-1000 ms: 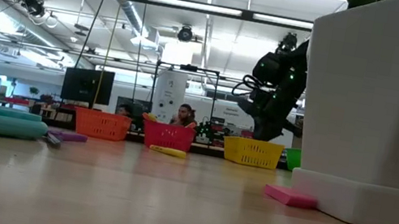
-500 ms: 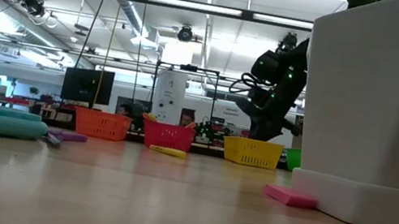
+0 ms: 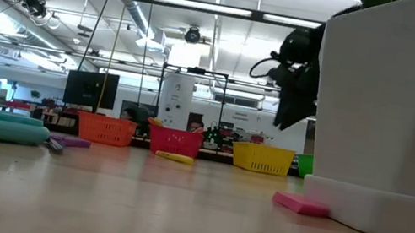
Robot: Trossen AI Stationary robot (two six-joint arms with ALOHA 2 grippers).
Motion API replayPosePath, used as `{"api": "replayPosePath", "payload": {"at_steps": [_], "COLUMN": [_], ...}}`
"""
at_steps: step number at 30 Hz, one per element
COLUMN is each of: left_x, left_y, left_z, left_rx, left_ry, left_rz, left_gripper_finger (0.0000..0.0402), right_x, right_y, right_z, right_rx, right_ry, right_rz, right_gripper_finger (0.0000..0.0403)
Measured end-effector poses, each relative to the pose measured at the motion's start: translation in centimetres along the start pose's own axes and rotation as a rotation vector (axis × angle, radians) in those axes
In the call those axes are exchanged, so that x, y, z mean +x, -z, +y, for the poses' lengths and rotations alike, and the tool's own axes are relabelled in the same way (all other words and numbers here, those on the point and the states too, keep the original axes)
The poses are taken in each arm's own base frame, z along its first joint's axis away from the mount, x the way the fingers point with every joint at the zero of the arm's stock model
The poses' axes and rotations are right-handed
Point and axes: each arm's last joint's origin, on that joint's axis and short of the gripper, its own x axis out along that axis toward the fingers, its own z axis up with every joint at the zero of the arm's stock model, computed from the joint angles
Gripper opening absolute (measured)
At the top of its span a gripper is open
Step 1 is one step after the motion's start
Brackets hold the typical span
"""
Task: Sort crayons/erasers/pens/pencils in bins
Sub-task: Put the yellow pen into the green bin
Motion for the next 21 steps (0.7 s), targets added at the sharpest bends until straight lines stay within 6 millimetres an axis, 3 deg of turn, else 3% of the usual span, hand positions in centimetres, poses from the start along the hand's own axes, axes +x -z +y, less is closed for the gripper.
{"api": "replayPosePath", "payload": {"at_steps": [9, 17, 21], "left_x": [-0.8, 0.3, 1.7], "left_y": [2.7, 6.4, 7.8], "left_z": [-1.0, -2.0, -3.4], "left_rx": [-0.090, -0.091, 0.049], "left_ry": [-0.025, -0.148, -0.080], "left_rz": [0.203, 0.539, 0.695], "left_gripper_finger": [0.0107, 0.0107, 0.0107], "right_x": [-7.2, -12.2, -14.0], "right_y": [5.3, 8.2, 9.2], "right_z": [2.8, 5.7, 6.1], "right_rx": [-0.058, -0.182, -0.174], "right_ry": [0.004, 0.001, -0.029], "right_rz": [0.213, 0.027, -0.024], "right_gripper_finger": [0.0096, 0.0096, 0.0096]}}
